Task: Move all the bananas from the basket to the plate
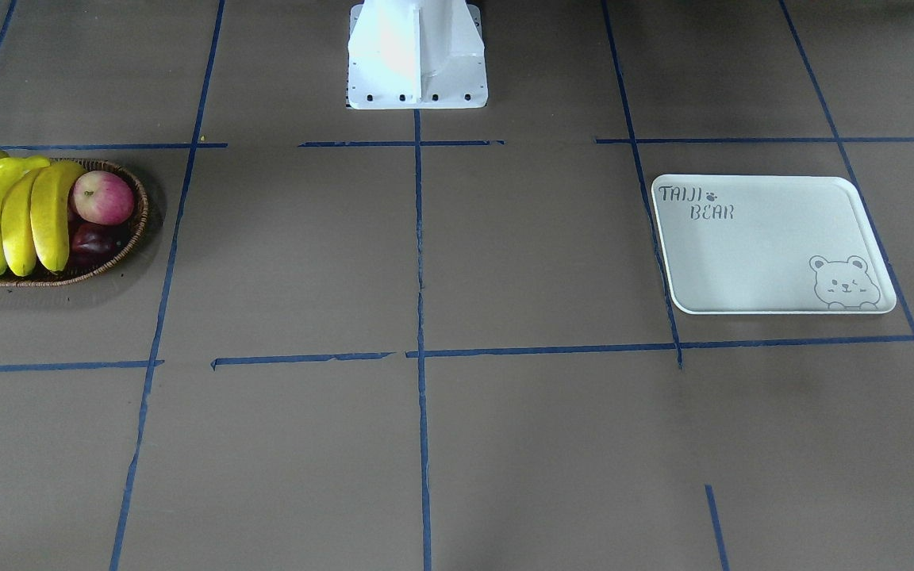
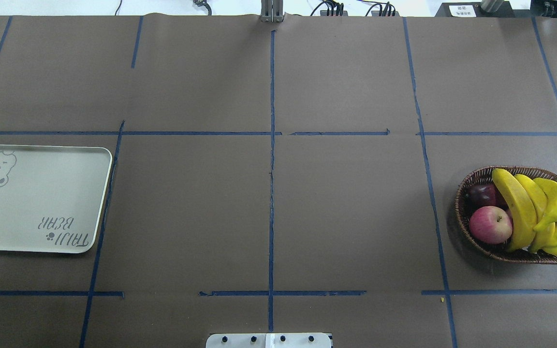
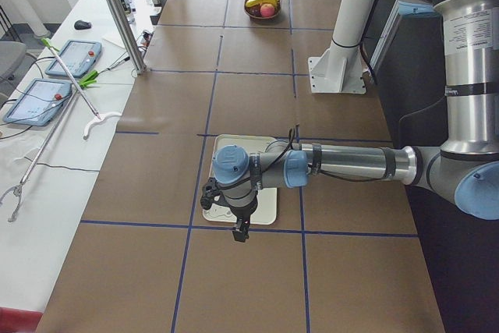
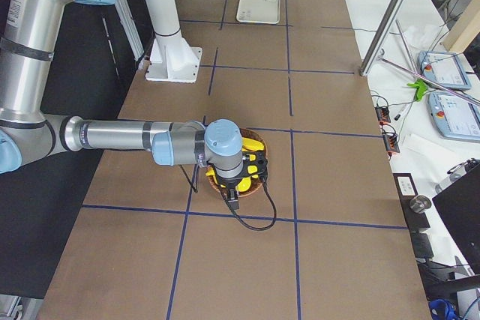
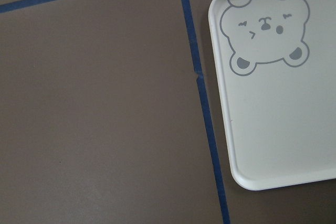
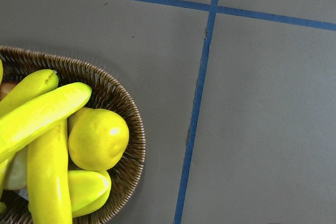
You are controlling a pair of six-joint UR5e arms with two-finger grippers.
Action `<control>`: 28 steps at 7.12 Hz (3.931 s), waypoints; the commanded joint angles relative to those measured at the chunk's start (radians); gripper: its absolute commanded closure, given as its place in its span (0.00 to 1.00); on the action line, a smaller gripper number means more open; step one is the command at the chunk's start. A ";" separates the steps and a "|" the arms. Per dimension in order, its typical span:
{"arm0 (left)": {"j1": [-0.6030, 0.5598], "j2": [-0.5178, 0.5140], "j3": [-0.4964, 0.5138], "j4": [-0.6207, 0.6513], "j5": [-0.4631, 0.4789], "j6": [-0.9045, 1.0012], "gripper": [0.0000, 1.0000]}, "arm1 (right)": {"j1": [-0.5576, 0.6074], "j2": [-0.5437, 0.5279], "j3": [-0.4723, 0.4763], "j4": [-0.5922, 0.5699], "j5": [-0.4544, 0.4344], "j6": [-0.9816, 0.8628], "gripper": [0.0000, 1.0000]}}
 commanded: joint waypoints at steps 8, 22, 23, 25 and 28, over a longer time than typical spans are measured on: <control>0.005 -0.002 -0.012 0.002 0.063 0.000 0.00 | -0.035 0.006 0.087 -0.002 0.054 0.214 0.00; 0.005 0.005 -0.012 0.000 0.063 0.002 0.00 | -0.591 -0.117 0.152 0.497 -0.264 1.247 0.02; 0.005 0.005 -0.012 0.000 0.063 0.002 0.00 | -0.597 -0.112 0.152 0.497 -0.265 1.247 0.03; 0.005 0.005 -0.012 -0.002 0.063 0.002 0.00 | -0.606 -0.096 0.140 0.497 -0.270 1.255 0.07; 0.005 0.005 -0.012 -0.002 0.063 0.002 0.00 | -0.619 -0.065 0.114 0.495 -0.271 1.255 0.21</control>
